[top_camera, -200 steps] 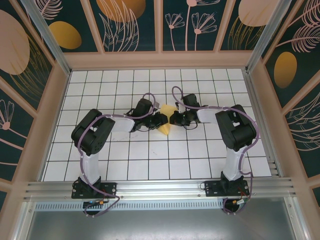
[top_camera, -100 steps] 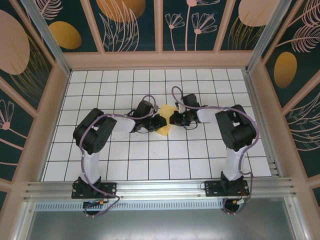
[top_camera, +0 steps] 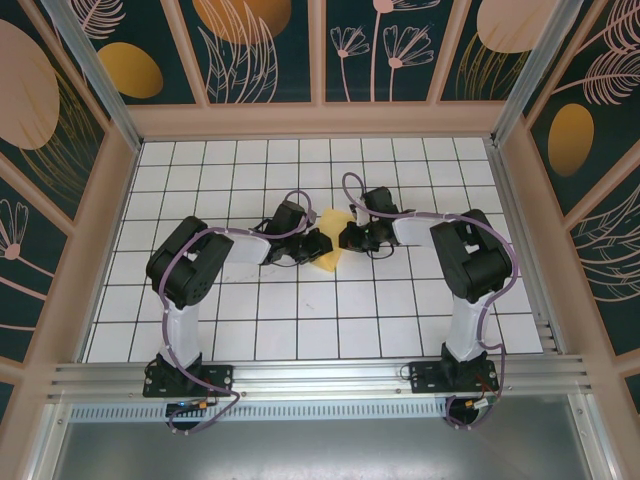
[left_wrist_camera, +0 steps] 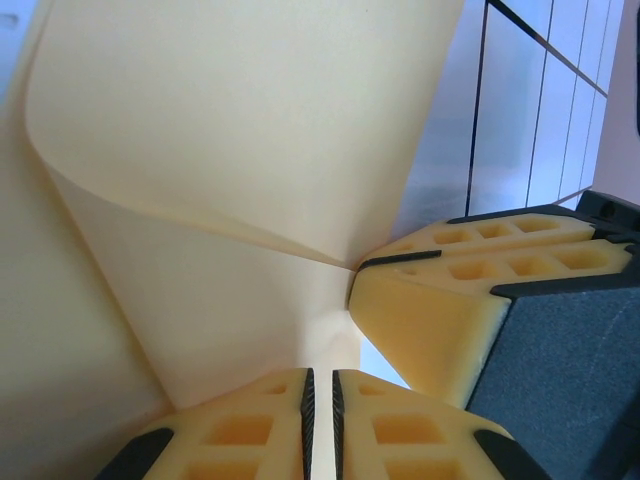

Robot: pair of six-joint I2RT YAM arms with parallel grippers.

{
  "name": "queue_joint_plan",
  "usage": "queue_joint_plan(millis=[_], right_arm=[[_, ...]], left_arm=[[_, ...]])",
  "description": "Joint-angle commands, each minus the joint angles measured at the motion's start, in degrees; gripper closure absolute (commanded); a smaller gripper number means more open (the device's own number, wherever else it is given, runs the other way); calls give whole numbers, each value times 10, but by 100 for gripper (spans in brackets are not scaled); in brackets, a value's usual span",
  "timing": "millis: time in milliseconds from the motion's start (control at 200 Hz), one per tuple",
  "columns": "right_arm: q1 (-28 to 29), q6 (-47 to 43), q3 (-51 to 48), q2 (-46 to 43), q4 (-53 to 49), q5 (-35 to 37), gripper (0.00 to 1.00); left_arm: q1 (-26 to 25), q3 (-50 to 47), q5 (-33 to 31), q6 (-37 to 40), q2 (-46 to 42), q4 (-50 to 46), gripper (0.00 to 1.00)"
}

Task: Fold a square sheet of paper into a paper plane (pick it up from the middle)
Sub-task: Fold the triangle a second time at the center of the table.

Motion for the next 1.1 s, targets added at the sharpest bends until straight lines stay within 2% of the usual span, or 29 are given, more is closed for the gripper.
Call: queue_joint_plan(millis=[0, 340, 465, 776, 1096], right_arm=[[7, -12, 11, 8, -28, 21, 93], [8, 14, 16, -50, -32, 43, 83], [12, 19, 3, -77, -36, 66, 82], [29, 40, -7, -58, -28, 32, 91], [31, 39, 12, -12, -35, 36, 94]], left_arm=[[-3, 2, -11, 11, 11, -26, 85], [-3, 5, -29, 9, 19, -55, 86], [-3, 6, -32, 9, 19, -58, 87], [-4, 6, -39, 10, 18, -61, 89], [-3, 5, -40, 9, 14, -61, 92]])
